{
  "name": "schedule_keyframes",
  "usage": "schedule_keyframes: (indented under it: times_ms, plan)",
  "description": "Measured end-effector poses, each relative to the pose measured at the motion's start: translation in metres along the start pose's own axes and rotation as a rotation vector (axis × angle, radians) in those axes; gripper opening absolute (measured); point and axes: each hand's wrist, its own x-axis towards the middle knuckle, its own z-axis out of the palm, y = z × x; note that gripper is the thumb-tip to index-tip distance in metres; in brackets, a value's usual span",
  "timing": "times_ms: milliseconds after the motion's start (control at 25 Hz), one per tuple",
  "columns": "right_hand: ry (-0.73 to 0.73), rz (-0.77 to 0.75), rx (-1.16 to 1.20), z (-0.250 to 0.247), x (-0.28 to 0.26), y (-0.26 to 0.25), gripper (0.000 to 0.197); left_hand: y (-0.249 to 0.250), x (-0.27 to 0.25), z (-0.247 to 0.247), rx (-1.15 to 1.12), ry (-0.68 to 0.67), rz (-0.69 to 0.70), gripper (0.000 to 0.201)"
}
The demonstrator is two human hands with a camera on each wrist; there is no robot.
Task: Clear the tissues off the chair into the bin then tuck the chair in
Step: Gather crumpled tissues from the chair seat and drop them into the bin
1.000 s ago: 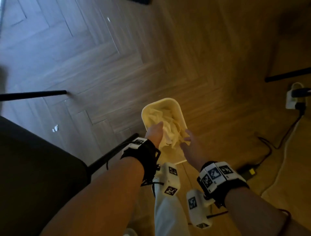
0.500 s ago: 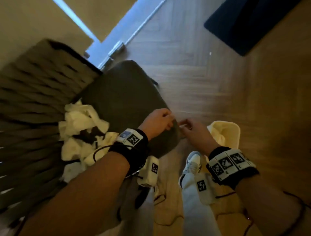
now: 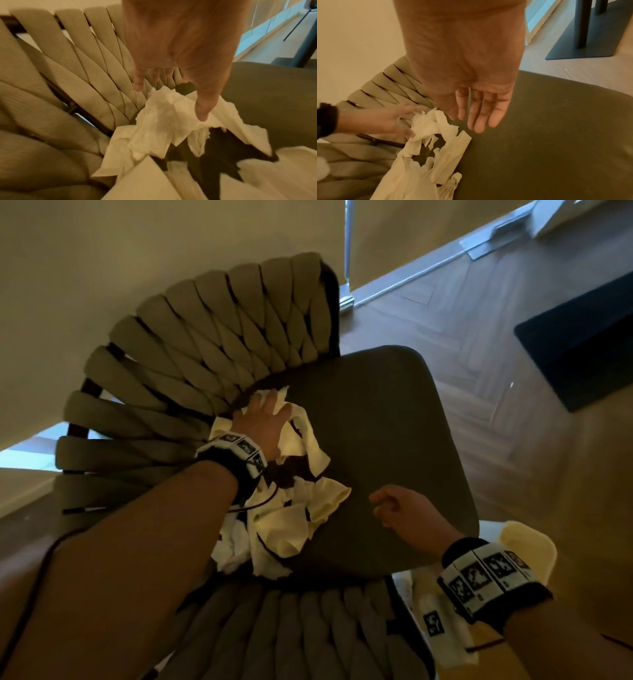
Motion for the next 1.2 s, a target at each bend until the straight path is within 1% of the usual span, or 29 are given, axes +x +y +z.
schedule_keyframes:
  times_ms: [80, 120, 160, 200, 240, 280, 320, 360, 400, 480, 560, 600, 640, 760, 800, 840, 880, 920, 960, 1040, 1080, 1120, 1160, 1200]
  plan:
    - [-0.014, 0.021, -0.014, 0.004, 0.007, -0.008, 0.021, -0.004, 0.028, 0.009, -0.022, -0.048, 0.031, 0.112]
    - [-0.018, 0.022, -0.02, 0.006, 0.013, -0.013, 0.021, -0.005, 0.04, 0.014, -0.047, -0.1, 0.044, 0.113]
    - [-0.022, 0.021, -0.024, 0.006, 0.019, -0.018, 0.022, -0.004, 0.047, 0.02, -0.082, -0.153, 0.062, 0.106]
    - [-0.026, 0.023, -0.024, 0.007, 0.024, -0.023, 0.022, -0.001, 0.05, 0.023, -0.124, -0.187, 0.086, 0.09]
    - [-0.025, 0.034, -0.021, 0.007, 0.03, -0.03, 0.022, 0.003, 0.05, 0.023, -0.182, -0.179, 0.116, 0.069]
    - [-0.017, 0.05, -0.004, 0.007, 0.035, -0.037, 0.023, 0.007, 0.045, 0.022, -0.25, -0.133, 0.143, 0.049]
    - [0.005, 0.069, 0.031, 0.007, 0.04, -0.045, 0.024, 0.012, 0.038, 0.019, -0.328, -0.073, 0.16, 0.034]
    - [0.042, 0.095, 0.093, 0.006, 0.043, -0.052, 0.026, 0.019, 0.028, 0.014, -0.413, -0.007, 0.173, 0.025]
    - [0.083, 0.127, 0.184, 0.004, 0.047, -0.061, 0.028, 0.025, 0.017, 0.006, -0.487, 0.066, 0.185, 0.019]
    - [0.136, 0.177, 0.442, 0.0, 0.052, -0.076, 0.035, 0.039, -0.009, -0.013, -0.626, 0.209, 0.215, 0.014]
    - [0.125, 0.198, 0.72, -0.004, 0.053, -0.094, 0.038, 0.054, -0.031, -0.031, -0.773, 0.291, 0.249, 0.013]
    - [0.111, 0.193, 0.791, -0.006, 0.053, -0.102, 0.04, 0.06, -0.039, -0.037, -0.844, 0.315, 0.256, 0.014]
    - [0.093, 0.188, 0.82, -0.007, 0.053, -0.11, 0.041, 0.066, -0.045, -0.041, -0.917, 0.328, 0.257, 0.017]
    - [0.049, 0.159, 0.803, -0.011, 0.049, -0.125, 0.041, 0.071, -0.051, -0.043, -1.136, 0.324, 0.225, 0.023]
    - [0.055, 0.152, 0.814, -0.009, 0.05, -0.127, 0.041, 0.069, -0.049, -0.039, -1.143, 0.311, 0.218, 0.024]
    - [0.069, 0.155, 0.817, -0.007, 0.051, -0.131, 0.041, 0.068, -0.047, -0.035, -1.072, 0.293, 0.204, 0.026]
    - [0.082, 0.168, 0.731, -0.003, 0.054, -0.133, 0.04, 0.068, -0.047, -0.032, -0.98, 0.257, 0.184, 0.029]
    - [0.103, 0.181, 0.549, 0.0, 0.06, -0.134, 0.041, 0.067, -0.046, -0.026, -0.896, 0.233, 0.174, 0.032]
    - [0.116, 0.163, 0.346, 0.003, 0.067, -0.132, 0.043, 0.061, -0.046, -0.02, -0.886, 0.218, 0.159, 0.034]
    - [0.185, 0.146, 0.141, 0.003, 0.077, -0.123, 0.038, 0.032, -0.044, -0.011, -1.062, 0.234, 0.096, 0.031]
    - [0.232, 0.147, 0.078, 0.001, 0.083, -0.114, 0.033, 0.009, -0.038, -0.003, -1.086, 0.263, 0.058, 0.031]
    - [0.271, 0.17, 0.081, -0.003, 0.086, -0.107, 0.031, -0.016, -0.028, 0.007, -0.991, 0.265, 0.036, 0.036]
    - [0.298, 0.21, 0.131, -0.005, 0.086, -0.101, 0.032, -0.041, -0.014, 0.017, -0.811, 0.179, 0.035, 0.046]
    - [0.304, 0.253, 0.153, -0.005, 0.086, -0.094, 0.034, -0.063, -0.003, 0.027, -0.566, 0.035, 0.045, 0.057]
